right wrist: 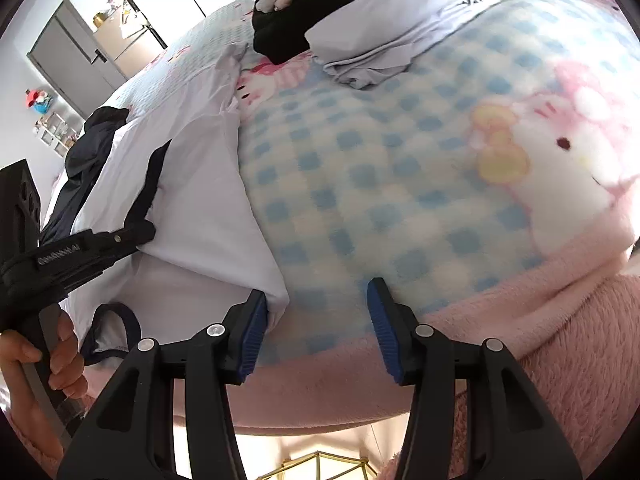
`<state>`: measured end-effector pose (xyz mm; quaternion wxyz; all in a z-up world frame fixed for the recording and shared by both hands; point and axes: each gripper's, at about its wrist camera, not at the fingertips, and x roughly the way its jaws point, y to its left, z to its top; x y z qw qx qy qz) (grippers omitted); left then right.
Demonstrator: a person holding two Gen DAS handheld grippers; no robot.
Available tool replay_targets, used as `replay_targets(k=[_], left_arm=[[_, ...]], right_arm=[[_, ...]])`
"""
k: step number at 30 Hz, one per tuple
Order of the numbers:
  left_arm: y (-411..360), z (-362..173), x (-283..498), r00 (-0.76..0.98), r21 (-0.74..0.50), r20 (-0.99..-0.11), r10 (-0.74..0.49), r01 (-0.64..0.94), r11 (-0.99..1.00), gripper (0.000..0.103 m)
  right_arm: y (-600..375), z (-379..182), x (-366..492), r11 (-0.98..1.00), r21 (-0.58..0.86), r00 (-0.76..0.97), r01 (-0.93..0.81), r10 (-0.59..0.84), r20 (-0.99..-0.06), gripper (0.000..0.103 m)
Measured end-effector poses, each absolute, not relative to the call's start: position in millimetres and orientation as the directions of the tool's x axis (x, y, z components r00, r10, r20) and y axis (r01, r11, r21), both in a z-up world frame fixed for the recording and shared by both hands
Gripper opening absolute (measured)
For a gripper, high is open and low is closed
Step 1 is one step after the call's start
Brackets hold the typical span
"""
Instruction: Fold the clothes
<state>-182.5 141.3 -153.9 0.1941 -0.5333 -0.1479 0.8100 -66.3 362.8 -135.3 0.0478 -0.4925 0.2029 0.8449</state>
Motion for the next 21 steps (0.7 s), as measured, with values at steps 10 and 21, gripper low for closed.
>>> replay_targets(k=[10, 21], left_arm=[[128.5, -129.6, -173.7, -0.484, -0.303, -0.812, 0.327, -0.129, -0.944, 0.039], [202.7, -131.2, -157.8, -0.478, -0.151, -0.824, 0.303, -0.329, -0.932, 0.040]], right_arm=[[367.1, -124.1, -54.1, -0.882, 0.386, -0.578, -0.272, -0.170, -0.798, 0.054], [377.8, -126.3, -80.0, -0.872, 0.410, -0.609, -0.269, -0.176, -0.773, 0.058]])
